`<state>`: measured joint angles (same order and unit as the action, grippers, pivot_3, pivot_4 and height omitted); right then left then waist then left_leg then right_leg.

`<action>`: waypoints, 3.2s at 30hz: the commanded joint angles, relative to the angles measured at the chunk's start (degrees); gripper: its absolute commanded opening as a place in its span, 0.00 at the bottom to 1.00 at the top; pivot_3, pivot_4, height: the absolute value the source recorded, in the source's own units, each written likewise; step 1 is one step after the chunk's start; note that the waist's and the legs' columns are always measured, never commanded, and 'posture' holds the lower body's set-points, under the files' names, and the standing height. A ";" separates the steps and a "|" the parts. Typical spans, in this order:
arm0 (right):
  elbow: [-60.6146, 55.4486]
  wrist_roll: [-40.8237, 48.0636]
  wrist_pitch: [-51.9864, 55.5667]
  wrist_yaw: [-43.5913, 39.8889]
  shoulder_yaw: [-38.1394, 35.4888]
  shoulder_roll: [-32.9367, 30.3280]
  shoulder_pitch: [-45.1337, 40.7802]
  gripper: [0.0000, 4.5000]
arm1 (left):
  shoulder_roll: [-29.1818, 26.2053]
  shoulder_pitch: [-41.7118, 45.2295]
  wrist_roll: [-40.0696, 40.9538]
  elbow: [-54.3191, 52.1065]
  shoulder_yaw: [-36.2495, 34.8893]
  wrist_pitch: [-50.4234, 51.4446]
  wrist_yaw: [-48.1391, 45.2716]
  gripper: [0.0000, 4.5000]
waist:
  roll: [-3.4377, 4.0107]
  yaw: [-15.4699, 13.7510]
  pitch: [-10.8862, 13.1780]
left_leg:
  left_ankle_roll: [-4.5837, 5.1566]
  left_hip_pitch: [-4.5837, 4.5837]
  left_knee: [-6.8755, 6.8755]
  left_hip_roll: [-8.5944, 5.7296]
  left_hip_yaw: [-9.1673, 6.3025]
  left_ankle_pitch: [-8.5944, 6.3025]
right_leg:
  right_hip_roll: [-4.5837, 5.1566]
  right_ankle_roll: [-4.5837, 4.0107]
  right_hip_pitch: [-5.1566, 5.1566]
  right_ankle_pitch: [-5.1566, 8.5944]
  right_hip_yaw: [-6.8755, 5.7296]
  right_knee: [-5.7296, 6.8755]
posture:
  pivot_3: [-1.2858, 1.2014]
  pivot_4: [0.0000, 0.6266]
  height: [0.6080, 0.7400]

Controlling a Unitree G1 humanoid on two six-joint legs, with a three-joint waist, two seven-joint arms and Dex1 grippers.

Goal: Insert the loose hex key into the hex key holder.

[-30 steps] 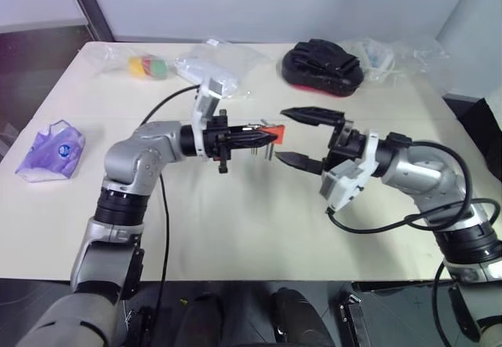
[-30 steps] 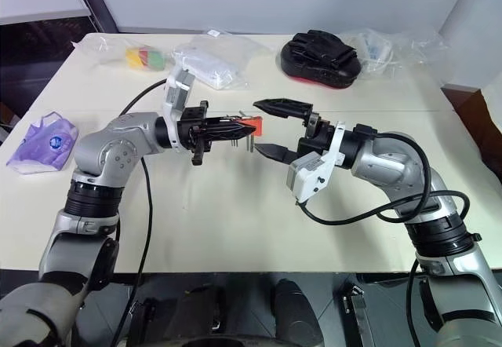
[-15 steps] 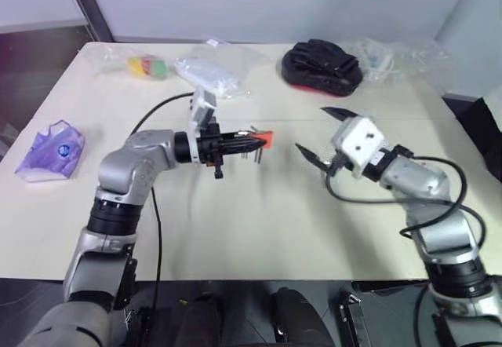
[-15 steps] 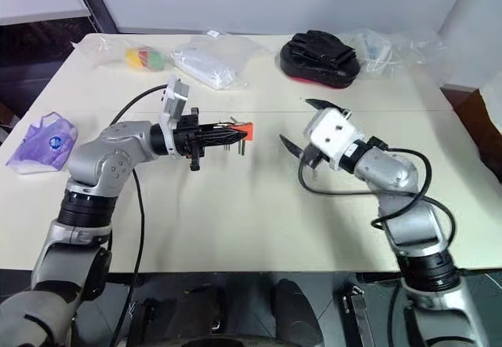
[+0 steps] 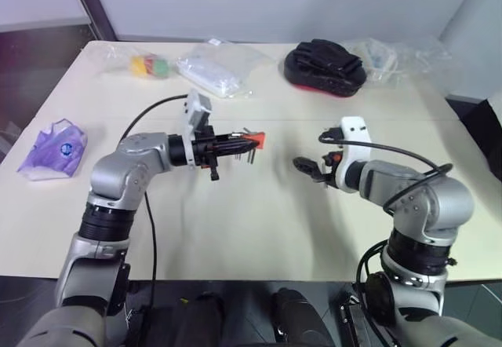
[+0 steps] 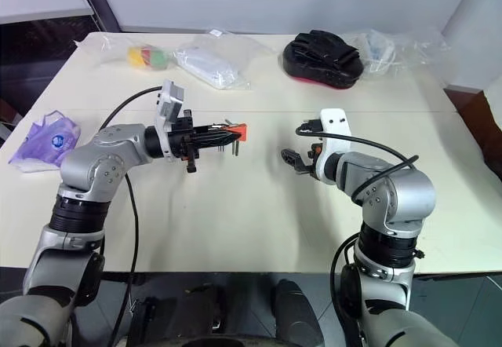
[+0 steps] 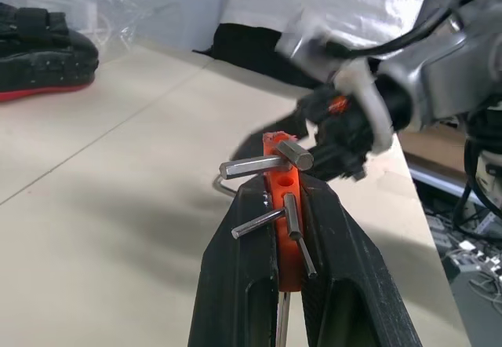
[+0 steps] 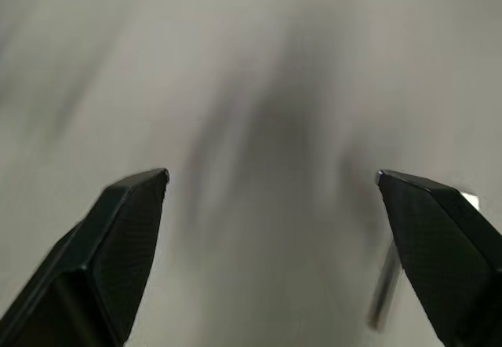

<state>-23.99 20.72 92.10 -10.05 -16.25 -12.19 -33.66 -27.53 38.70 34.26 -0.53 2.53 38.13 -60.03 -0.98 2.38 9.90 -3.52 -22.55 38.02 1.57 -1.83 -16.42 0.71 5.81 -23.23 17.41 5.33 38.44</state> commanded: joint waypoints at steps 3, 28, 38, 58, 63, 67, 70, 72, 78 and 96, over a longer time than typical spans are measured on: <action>2.23 5.74 0.40 8.04 -1.39 -0.84 -0.31 0.98 | -0.90 -0.50 0.88 -3.32 -1.34 0.37 0.57 0.00 | 0.00 0.24 0.00 | 0.00 0.00 -0.02 0.01 0.00 0.00 | -0.02 0.00 -0.03 0.00 0.00 0.01 | 0.52 0.24 1.00; 14.00 8.24 0.40 15.73 4.96 -3.29 -5.73 0.98 | -0.56 -2.21 1.35 -6.24 -2.42 0.56 4.92 0.00 | 0.00 0.25 0.00 | 0.01 -0.01 -0.06 0.03 0.02 0.00 | -0.08 0.00 -0.04 0.00 0.00 -0.05 | 0.52 0.24 1.00; 17.71 2.67 -2.26 12.11 8.42 -2.93 -7.05 0.01 | -0.07 -2.81 1.39 -7.05 -2.44 0.74 6.07 0.00 | 0.00 0.67 0.00 | 0.01 0.00 -0.09 0.04 0.02 0.00 | -0.10 0.00 -0.04 0.00 0.00 -0.08 | 0.52 0.24 1.00; -3.74 1.73 -51.22 -3.52 8.85 -2.83 5.61 0.01 | 1.91 -0.34 -0.38 -2.81 -1.49 -2.03 5.61 0.00 | 0.02 1.43 0.01 | 0.01 -0.21 -0.15 0.03 -0.03 0.00 | -0.08 0.03 -0.14 0.00 -0.02 -0.24 | 0.52 0.24 1.00; -3.81 4.06 -68.75 -8.46 10.71 4.71 3.91 0.01 | 2.89 2.28 -0.92 0.02 -1.36 -3.26 5.07 0.00 | 0.01 1.53 0.02 | 0.00 -0.20 -0.14 0.04 -0.02 0.00 | -0.08 0.03 -0.14 0.00 -0.03 -0.22 | 0.52 0.24 1.00; 1.70 1.42 -77.21 -8.48 13.81 10.06 2.56 0.01 | 3.82 3.71 -1.57 1.46 -1.44 -4.02 5.11 0.00 | 0.02 1.57 0.02 | 0.00 -0.12 -0.15 0.06 -0.01 0.00 | -0.11 0.03 -0.14 0.00 -0.03 -0.15 | 0.52 0.24 1.00; 5.33 -0.69 -81.74 -8.26 16.33 12.47 2.44 0.01 | 4.16 4.20 -1.73 1.79 -1.41 -4.35 5.11 0.00 | 0.02 1.43 0.02 | -0.01 -0.10 -0.15 0.07 -0.03 0.00 | -0.06 0.02 -0.11 0.00 -0.03 -0.15 | 0.52 0.24 1.00; 6.68 -1.46 -83.66 -8.47 17.51 13.21 2.86 0.01 | 4.30 4.48 -1.84 2.07 -1.49 -4.68 5.11 0.00 | 0.02 1.30 0.02 | -0.02 -0.10 -0.14 0.06 -0.03 0.01 | -0.02 0.02 -0.11 0.00 -0.02 -0.15 | 0.52 0.24 1.00; 7.99 -2.40 -86.06 -9.20 19.06 12.72 4.96 0.01 | 4.58 5.32 -2.17 2.99 -2.13 -5.51 5.32 0.00 | 0.02 1.07 0.02 | -0.02 -0.10 -0.14 0.06 -0.05 0.01 | -0.01 0.02 -0.11 0.00 -0.02 -0.15 | 0.52 0.24 1.00; 7.27 -2.63 -85.28 -9.17 20.80 11.23 7.37 0.01 | 4.89 5.60 -1.93 3.15 -2.73 -5.79 6.13 0.00 | 0.02 0.97 0.03 | -0.02 -0.09 -0.14 0.06 -0.05 0.01 | -0.02 0.02 -0.12 0.00 -0.02 -0.12 | 0.52 0.24 1.00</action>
<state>-14.57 18.21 7.51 -19.37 4.16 -1.06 -25.94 -22.50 42.89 31.86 4.23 1.25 33.27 -53.92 -0.96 3.35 9.93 -3.53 -22.63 37.89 1.63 -1.89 -16.42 0.69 5.84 -23.35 17.41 5.31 38.32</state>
